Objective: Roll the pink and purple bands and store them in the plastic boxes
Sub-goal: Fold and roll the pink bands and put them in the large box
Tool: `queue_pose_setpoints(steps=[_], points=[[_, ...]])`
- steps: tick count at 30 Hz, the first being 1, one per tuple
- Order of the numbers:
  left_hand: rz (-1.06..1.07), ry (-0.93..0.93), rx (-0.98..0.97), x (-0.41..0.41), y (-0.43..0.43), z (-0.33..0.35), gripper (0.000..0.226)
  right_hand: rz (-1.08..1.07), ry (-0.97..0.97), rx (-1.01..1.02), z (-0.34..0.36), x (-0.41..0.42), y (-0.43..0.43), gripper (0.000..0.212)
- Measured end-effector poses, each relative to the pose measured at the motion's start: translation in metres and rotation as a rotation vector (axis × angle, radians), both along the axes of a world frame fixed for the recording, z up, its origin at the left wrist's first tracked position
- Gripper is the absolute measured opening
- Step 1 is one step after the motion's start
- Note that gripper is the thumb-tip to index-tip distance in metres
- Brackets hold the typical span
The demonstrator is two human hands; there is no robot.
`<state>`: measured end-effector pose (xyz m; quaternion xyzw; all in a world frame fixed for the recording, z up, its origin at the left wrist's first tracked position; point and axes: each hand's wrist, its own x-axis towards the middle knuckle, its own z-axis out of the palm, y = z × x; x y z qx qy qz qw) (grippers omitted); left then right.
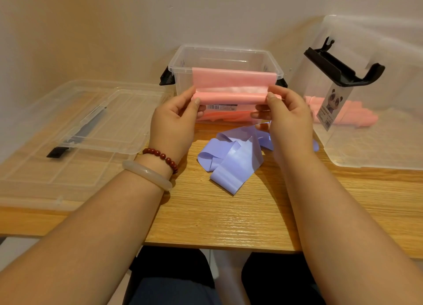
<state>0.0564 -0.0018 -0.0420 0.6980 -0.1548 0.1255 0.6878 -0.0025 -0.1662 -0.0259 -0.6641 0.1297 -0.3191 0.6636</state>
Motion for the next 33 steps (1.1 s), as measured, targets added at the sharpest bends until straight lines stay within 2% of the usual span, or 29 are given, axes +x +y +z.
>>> queue_pose_setpoints(steps=[10, 16, 19, 25, 33], points=[[0.086, 0.038, 0.130, 0.003, -0.006, 0.008, 0.031, -0.032, 0.024, -0.023, 0.001, 0.000, 0.003, 0.031], [0.072, 0.113, 0.117, 0.006, -0.014, 0.020, 0.018, -0.066, 0.013, -0.033, 0.001, 0.000, 0.001, 0.023], [0.073, 0.112, 0.147, 0.007, -0.019, 0.024, 0.023, -0.076, 0.034, -0.055, 0.000, 0.002, 0.001, 0.024], [0.044, 0.001, 0.098, 0.005, -0.017, 0.010, 0.025, -0.060, 0.007, -0.071, -0.001, 0.003, -0.001, 0.022], [-0.038, 0.033, -0.019, 0.005, -0.010, 0.006, 0.025, -0.069, -0.015, -0.105, -0.005, 0.008, -0.005, 0.012]])
